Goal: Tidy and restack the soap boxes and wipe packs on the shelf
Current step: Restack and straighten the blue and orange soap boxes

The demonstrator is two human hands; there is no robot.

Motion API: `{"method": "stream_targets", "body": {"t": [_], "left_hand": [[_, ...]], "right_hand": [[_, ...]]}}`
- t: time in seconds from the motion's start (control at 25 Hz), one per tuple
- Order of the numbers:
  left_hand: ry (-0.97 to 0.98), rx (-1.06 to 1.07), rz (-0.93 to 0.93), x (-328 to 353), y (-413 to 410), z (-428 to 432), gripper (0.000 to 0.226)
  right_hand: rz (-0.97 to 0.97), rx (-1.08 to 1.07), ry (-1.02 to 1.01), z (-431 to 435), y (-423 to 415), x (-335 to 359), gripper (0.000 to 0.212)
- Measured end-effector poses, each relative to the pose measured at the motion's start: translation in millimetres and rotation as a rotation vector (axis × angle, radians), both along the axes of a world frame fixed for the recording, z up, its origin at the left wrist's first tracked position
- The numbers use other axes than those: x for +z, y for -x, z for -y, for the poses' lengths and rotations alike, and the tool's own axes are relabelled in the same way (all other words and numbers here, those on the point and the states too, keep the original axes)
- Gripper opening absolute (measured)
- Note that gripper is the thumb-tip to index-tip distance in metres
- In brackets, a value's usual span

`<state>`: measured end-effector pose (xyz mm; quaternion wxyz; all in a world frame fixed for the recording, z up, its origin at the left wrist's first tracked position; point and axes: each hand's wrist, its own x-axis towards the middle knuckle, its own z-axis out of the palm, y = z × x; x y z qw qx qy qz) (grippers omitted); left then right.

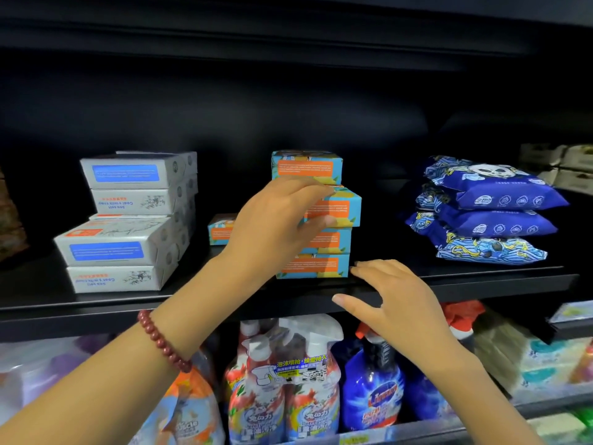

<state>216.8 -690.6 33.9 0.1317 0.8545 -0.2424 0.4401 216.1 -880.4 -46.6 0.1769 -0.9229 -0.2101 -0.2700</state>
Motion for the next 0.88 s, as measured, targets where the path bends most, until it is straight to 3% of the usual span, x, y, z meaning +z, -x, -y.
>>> {"method": "stream_targets", "body": {"t": [0.16,0.28,0.4,0.6,0.88], "left_hand": [[0.165,0.037,0.034,-18,6,-28,0.041],[0.296,0.152,-0.047,-34,6,-54,0.035],[0.191,0.289,-0.201,-41,-11,-71,0.037],[0.038,0.374,-0.470,-36,-39,-73,0.044],[-0.032,0.368,-0.327,-43,-16,-78,0.042]], "right_hand": [[0.009,-0.010,0.070,-1,1,3,0.070],[-0.013,0.036,0.053,-4,0,7,0.067],[-0.050,0.091,-0.023,-8,1,8,0.063],[-0.071,0.085,-0.055,-8,1,8,0.082],[-0.071,0.073,-0.058,-7,1,7,0.080]]}}
